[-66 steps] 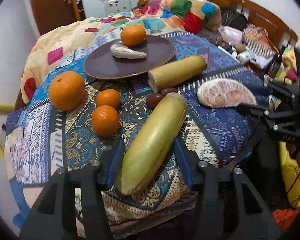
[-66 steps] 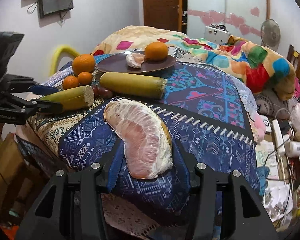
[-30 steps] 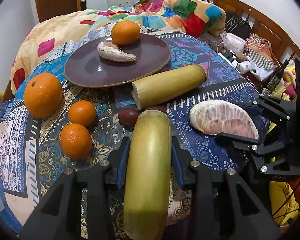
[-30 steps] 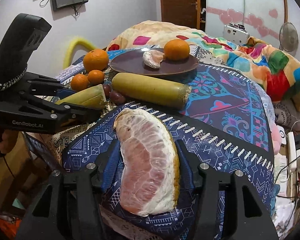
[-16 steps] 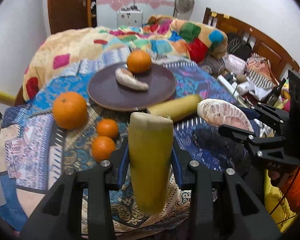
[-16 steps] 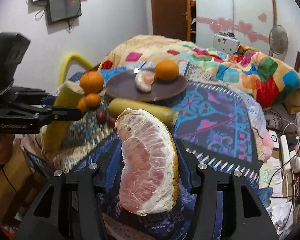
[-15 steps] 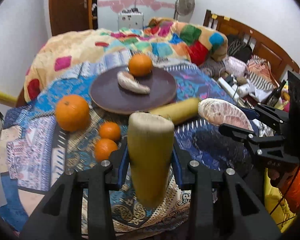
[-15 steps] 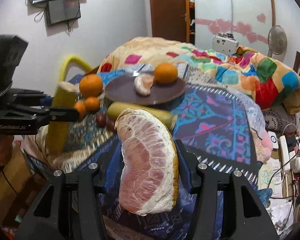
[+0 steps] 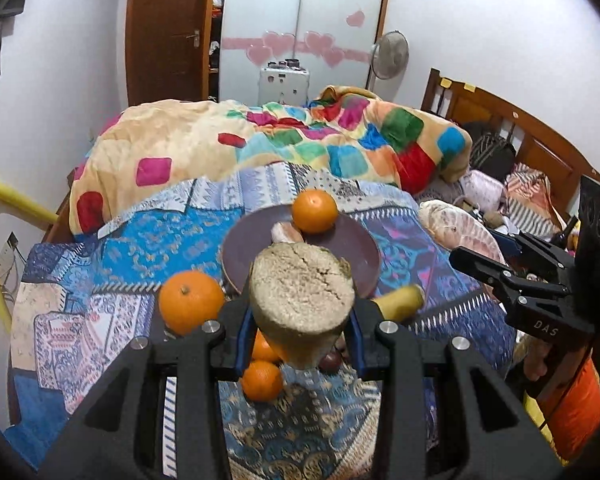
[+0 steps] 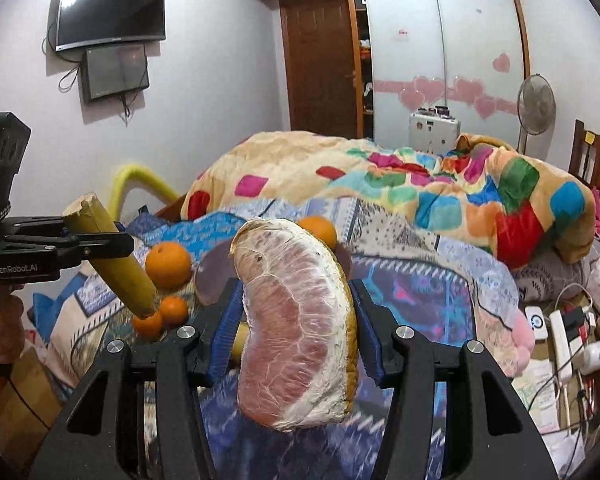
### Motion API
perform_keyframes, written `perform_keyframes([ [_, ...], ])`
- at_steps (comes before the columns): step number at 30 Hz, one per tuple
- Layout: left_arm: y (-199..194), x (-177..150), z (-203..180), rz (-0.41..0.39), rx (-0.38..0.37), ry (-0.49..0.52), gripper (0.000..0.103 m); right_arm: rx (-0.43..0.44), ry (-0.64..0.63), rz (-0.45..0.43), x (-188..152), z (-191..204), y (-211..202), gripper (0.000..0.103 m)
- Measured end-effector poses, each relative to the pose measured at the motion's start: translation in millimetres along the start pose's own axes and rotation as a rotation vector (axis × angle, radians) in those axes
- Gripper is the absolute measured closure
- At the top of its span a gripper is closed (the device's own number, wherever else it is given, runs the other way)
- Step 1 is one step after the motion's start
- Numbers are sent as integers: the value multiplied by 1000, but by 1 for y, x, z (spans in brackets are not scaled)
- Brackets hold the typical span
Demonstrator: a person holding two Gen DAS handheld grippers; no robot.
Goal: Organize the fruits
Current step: 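Carry the yellow gourd with the left tool while the right tool carries the wedge onto the plate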
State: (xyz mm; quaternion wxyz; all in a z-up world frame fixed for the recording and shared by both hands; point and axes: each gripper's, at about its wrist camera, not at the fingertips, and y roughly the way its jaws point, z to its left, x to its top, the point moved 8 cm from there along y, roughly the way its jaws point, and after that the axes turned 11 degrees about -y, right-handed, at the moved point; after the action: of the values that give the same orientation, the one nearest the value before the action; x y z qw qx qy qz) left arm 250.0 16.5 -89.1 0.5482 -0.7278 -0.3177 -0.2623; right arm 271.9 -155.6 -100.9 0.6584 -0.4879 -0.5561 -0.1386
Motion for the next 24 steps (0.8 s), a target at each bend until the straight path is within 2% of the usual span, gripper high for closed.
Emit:
perform_keyframes([
  [11, 40, 17, 18, 30, 57, 21, 65, -8, -22, -23, 23, -5, 30, 54],
  [21, 88, 27, 27, 89, 66, 16, 65, -1, -60, 29, 25, -7, 73, 54],
  [24, 98, 33, 28, 104, 59, 7, 65, 12, -88, 68, 21, -4, 87, 54],
])
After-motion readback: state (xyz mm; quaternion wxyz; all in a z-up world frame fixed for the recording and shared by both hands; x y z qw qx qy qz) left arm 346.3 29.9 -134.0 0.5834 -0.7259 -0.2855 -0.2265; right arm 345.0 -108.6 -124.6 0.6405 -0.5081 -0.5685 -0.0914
